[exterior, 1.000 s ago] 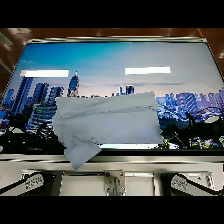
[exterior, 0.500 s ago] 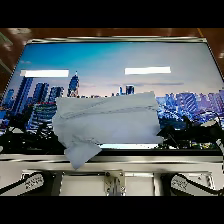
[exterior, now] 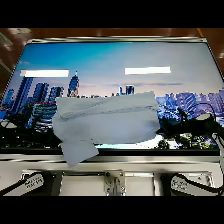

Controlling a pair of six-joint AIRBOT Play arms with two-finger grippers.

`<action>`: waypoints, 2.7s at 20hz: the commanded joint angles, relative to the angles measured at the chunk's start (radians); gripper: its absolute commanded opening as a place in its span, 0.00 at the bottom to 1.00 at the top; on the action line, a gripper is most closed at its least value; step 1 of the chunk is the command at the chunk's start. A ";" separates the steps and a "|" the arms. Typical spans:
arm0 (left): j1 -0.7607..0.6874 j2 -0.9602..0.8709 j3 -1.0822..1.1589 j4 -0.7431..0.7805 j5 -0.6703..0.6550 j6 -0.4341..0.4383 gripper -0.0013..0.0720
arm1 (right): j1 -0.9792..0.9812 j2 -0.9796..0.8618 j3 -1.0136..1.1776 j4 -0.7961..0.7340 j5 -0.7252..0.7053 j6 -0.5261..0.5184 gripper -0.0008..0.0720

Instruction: Fold the shirts.

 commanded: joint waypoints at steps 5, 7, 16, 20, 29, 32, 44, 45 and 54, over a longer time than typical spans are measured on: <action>-0.003 -0.031 0.390 -0.052 0.023 -0.092 0.06 | 0.125 -0.008 0.292 -0.034 -0.142 0.081 0.09; -0.027 -0.091 0.462 -0.079 0.058 -0.110 0.06 | 0.195 -0.053 0.377 -0.120 -0.218 0.153 0.09; -0.139 -0.499 0.772 -0.147 0.105 -0.183 0.07 | 0.277 -0.381 0.702 -0.180 -0.260 0.264 0.09; -0.139 -0.580 0.809 -0.146 0.105 -0.202 0.07 | 0.277 -0.445 0.727 -0.136 -0.258 0.266 0.11; -0.056 -0.576 0.877 -0.146 -0.124 -0.261 0.74 | 0.164 -0.400 0.726 -0.166 -0.086 0.249 0.94; -0.055 -0.543 0.877 -0.146 -0.155 -0.257 0.74 | 0.146 -0.461 0.726 -0.061 -0.039 0.240 0.94; -0.266 -0.466 0.877 -0.147 -0.108 -0.241 0.42 | 0.205 -0.416 0.727 0.089 -0.147 0.114 0.10; -0.314 -0.466 0.877 -0.147 -0.072 -0.239 0.26 | 0.205 -0.379 0.727 0.089 -0.122 0.106 0.10; -0.871 -0.540 0.875 -0.174 0.540 -0.315 0.07 | 0.241 0.050 0.727 0.080 0.087 0.197 0.10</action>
